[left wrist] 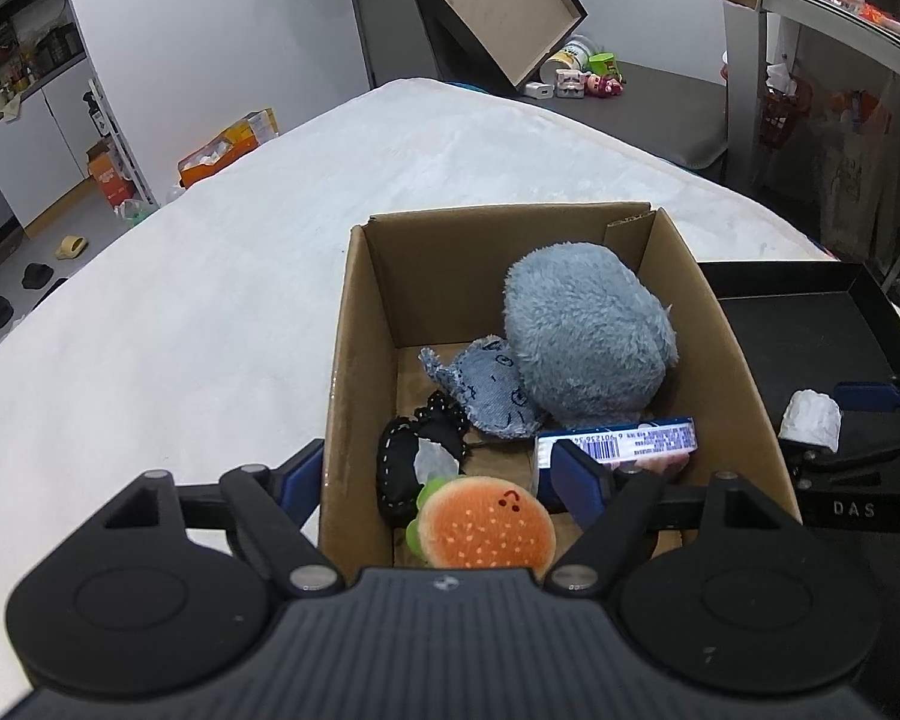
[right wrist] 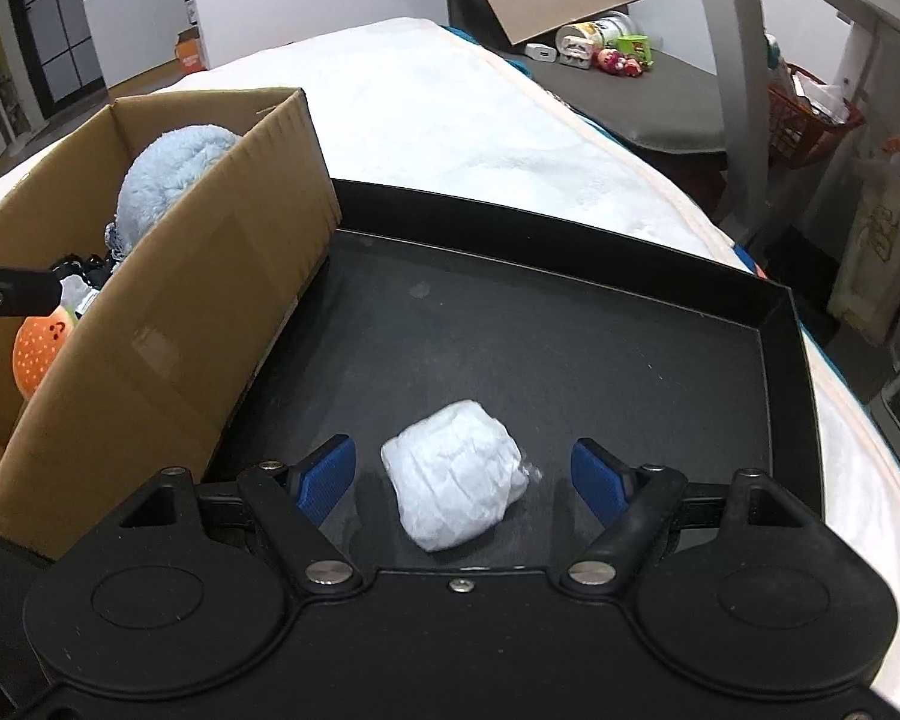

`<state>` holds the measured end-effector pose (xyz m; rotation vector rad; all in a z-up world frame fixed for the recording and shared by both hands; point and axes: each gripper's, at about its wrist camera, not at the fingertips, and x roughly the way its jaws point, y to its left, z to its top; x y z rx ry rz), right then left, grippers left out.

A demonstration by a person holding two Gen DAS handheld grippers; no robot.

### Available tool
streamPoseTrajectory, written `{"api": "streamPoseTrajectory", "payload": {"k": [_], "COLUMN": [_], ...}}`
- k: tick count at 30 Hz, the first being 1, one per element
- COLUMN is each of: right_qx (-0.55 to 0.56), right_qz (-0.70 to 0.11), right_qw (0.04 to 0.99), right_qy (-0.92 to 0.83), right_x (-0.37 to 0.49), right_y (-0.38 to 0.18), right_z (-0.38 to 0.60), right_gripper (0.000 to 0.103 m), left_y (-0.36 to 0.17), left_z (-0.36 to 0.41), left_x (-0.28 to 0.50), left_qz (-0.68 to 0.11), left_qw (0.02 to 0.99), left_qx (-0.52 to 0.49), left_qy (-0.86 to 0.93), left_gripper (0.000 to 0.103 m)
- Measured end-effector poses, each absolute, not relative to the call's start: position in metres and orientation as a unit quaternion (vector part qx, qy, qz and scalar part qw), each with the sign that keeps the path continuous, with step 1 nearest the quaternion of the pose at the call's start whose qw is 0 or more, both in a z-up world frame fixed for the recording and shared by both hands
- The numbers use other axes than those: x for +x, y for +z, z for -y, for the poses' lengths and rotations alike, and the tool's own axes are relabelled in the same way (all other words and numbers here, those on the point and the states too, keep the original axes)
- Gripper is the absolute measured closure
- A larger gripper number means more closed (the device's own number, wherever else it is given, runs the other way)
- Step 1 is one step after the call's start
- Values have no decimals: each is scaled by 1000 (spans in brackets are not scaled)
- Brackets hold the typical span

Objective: Organize soft objects
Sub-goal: 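Move the right gripper to the white crumpled tissue and grasp it, then carry the white tissue with the right gripper into the box and release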

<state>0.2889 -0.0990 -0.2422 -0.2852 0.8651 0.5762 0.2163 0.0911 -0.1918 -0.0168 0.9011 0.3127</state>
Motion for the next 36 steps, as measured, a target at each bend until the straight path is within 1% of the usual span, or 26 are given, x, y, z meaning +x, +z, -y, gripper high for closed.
{"api": "streamPoseTrajectory", "payload": {"k": [1, 2, 3, 6, 13, 25, 36], "right_qx": [-137, -139, -138, -116, -125, -86, -91], "right_qz": [-410, -412, -419, -427, -415, -393, -366], "right_qw": [859, 857, 856, 857, 862, 878, 884], "right_qy": [275, 275, 271, 264, 262, 259, 276], "right_x": [290, 291, 292, 293, 281, 268, 250], "right_y": [-243, -243, -244, -240, -224, -166, -131], "right_z": [99, 98, 98, 103, 106, 104, 83], "right_gripper": [30, 45, 53, 54, 54, 54, 53], "left_y": [-192, -192, -192, -191, -186, -176, -172], "left_z": [-90, -90, -90, -91, -93, -104, -116], "left_x": [216, 216, 215, 214, 206, 188, 174], "left_qz": [-434, -434, -434, -436, -430, -412, -399], "left_qw": [888, 888, 888, 888, 892, 901, 908], "left_qx": [-7, -6, -6, -8, -18, -39, -61], "left_qy": [151, 150, 149, 145, 136, 129, 116], "left_gripper": [26, 26, 26, 26, 26, 26, 26]}}
